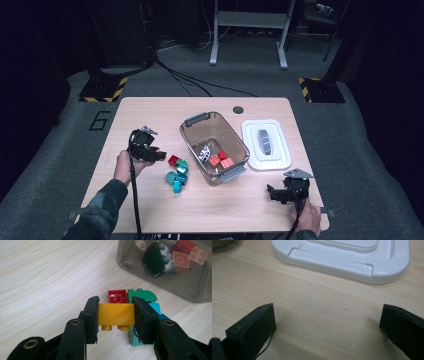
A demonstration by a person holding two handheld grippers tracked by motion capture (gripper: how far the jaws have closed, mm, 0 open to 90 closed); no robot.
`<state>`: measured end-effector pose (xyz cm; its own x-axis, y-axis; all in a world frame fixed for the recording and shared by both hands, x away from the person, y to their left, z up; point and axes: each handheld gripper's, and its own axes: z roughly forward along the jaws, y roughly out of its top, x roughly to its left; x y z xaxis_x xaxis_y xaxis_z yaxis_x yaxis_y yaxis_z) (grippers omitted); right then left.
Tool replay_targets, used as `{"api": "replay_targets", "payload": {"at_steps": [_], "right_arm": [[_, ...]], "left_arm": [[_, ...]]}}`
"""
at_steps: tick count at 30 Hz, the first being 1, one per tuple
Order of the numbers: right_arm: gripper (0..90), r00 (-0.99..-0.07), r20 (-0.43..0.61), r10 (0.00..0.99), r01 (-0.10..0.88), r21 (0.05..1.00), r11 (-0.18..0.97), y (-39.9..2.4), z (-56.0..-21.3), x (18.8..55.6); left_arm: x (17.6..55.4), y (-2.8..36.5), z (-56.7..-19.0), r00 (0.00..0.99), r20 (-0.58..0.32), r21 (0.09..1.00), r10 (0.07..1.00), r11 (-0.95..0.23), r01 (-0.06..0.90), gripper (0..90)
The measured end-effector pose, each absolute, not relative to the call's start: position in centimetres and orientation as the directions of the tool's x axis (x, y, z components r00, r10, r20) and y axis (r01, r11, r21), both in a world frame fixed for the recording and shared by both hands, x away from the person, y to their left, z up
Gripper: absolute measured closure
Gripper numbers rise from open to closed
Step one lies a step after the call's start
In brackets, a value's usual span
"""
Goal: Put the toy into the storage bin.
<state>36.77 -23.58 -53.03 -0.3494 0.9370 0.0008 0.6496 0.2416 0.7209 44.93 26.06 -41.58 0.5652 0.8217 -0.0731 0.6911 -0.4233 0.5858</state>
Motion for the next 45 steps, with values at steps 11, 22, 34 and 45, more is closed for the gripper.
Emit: {"api": "replay_targets", "payload": {"at_steps": [11, 22, 34, 45], "right_arm": [[0.0, -0.352, 0.001, 0.936, 0.648, 0.721, 0.243, -23.6, -53.0, 36.8], [0.0, -0.352, 0.002, 0.936, 0.649, 0.721, 0.243, -23.6, -53.0, 36.8], [0.0, -0.353, 0.003, 0.936, 0.650, 0.720, 0.243, -23.6, -53.0, 36.8], [0.0, -0.354, 0.003, 0.935, 0.650, 0.720, 0.244, -23.6, -53.0, 36.8]], "left_arm": [[44.5, 25.9, -37.7, 0.585, -0.066, 0.619, 0.808, -0.427, 0.659, 59.2], [44.7, 23.8, -35.2, 0.629, -0.066, 0.646, 0.774, -0.447, 0.618, 59.2], [44.6, 20.3, -33.8, 0.690, -0.061, 0.667, 0.721, -0.485, 0.566, 59.2], [44.4, 17.3, -33.3, 0.737, -0.074, 0.665, 0.672, -0.517, 0.539, 59.2]]}}
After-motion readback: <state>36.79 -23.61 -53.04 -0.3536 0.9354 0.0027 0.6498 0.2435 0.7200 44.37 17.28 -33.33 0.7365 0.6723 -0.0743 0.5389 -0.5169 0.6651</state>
